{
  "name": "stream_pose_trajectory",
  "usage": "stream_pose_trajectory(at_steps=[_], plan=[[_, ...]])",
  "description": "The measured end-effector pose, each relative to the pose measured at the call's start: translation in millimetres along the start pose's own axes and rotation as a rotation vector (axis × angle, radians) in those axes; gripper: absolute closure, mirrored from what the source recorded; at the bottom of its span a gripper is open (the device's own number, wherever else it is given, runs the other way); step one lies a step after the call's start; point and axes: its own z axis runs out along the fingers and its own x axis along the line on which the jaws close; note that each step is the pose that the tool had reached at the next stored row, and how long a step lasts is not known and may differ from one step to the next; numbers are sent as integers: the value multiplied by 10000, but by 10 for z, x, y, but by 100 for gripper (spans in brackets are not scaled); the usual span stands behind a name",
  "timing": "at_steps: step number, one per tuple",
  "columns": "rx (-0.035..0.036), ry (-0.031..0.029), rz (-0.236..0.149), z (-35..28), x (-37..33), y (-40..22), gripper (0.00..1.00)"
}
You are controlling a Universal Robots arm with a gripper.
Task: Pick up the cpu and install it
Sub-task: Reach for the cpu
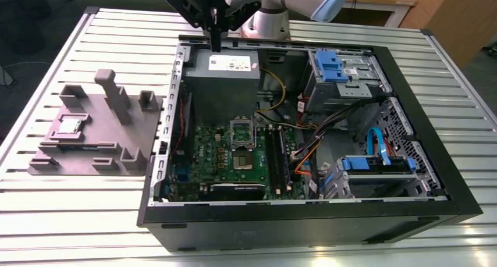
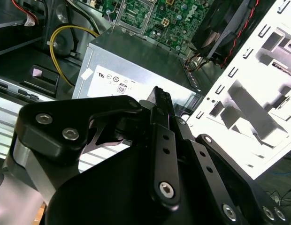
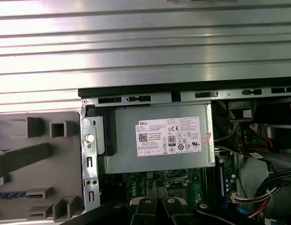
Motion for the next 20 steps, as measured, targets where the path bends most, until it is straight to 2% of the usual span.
stream_pose_trajectory(at_steps=[8, 20], plan=[[0, 2, 1, 3, 5, 0, 90], [1, 8, 1, 6, 54, -4, 90]])
